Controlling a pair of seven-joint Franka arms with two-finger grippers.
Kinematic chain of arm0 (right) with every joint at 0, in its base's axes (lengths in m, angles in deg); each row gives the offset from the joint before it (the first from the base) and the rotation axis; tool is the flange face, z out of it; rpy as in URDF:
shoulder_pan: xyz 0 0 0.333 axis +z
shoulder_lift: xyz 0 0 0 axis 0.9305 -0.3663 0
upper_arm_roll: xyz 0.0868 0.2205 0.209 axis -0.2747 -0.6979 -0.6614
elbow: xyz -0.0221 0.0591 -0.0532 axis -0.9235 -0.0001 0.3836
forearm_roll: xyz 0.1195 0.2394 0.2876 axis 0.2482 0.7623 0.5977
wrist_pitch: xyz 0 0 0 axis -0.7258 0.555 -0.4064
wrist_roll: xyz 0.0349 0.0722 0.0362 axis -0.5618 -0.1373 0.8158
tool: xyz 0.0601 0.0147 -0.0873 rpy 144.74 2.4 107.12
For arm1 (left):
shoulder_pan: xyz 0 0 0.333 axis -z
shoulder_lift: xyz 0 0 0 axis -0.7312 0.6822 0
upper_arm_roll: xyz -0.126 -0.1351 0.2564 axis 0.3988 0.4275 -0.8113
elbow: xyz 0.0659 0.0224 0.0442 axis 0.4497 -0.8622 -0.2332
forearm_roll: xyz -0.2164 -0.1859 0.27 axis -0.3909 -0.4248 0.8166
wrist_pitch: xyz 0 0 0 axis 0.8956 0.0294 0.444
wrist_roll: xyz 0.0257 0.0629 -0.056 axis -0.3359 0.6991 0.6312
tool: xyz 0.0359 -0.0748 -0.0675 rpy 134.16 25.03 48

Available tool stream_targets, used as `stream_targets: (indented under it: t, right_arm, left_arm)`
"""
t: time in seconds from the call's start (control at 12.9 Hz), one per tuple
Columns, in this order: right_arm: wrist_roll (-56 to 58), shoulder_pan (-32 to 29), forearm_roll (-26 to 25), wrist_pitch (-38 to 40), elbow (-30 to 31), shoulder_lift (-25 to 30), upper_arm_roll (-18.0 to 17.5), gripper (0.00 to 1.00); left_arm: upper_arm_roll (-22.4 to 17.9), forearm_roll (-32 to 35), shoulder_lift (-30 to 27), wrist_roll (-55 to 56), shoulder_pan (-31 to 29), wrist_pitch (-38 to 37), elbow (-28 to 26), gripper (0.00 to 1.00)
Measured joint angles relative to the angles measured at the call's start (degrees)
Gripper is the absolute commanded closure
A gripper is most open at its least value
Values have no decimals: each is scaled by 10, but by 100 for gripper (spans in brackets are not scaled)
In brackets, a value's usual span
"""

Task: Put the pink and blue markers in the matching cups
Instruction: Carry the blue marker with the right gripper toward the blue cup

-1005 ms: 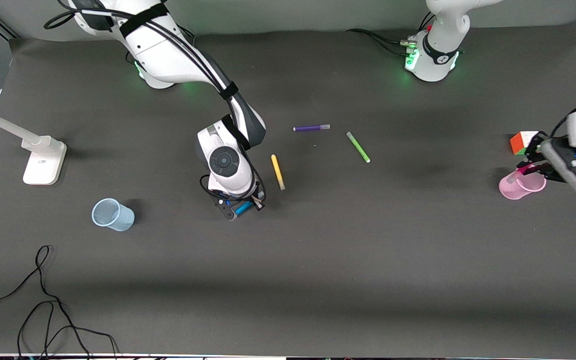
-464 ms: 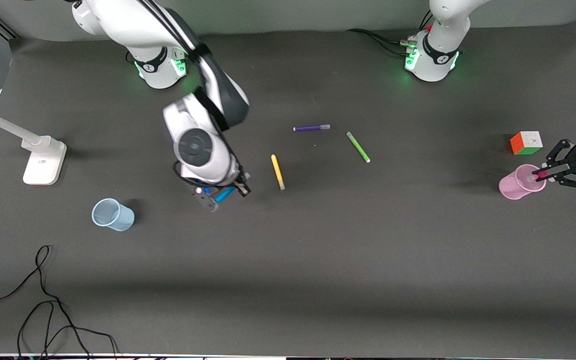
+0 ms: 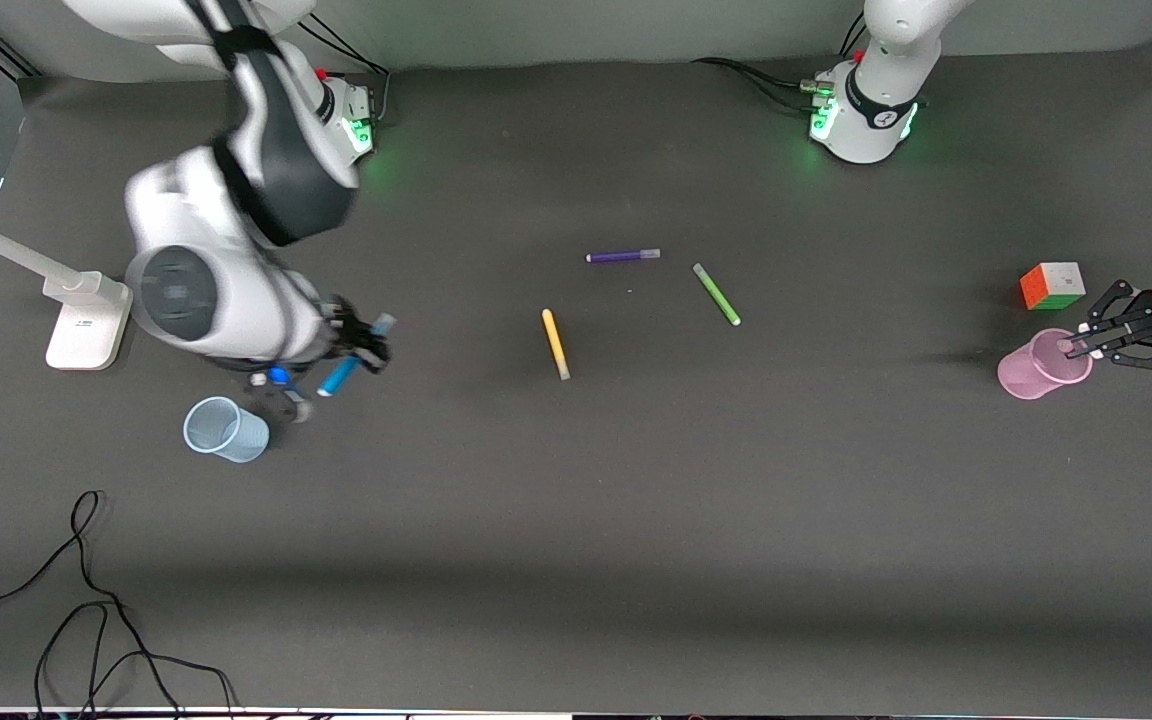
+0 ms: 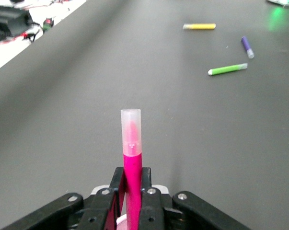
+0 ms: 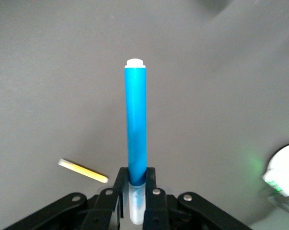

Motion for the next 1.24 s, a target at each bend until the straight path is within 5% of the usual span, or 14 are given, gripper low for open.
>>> stream_targets:
  t: [0.23,0.7,0.77,0.93,1.0,1.24]
  right_arm:
    - [163,-67,-2,59,-32,18,25,84]
    - [505,-85,-37,73,-44,15,188,84]
    - [542,-92,-38,79,-45,11,202,84]
    - [577,-107,-38,106,-48,-3,205,84]
    - [581,-109,-38,122,-52,-14,205,84]
    - [585,-109,-38,193,-87,-59,204,84]
  left_arm:
    - [0,-7,28,-34,-22,-26,3,100]
    - [2,-37,120,-84,-36,-75,59,100]
    - [2,-38,129,-86,-40,-78,68,81]
    - [3,-38,134,-88,-48,-82,79,18]
    - [3,-38,134,-88,-49,-85,84,1]
    - [5,-39,134,-88,-50,-91,91,0]
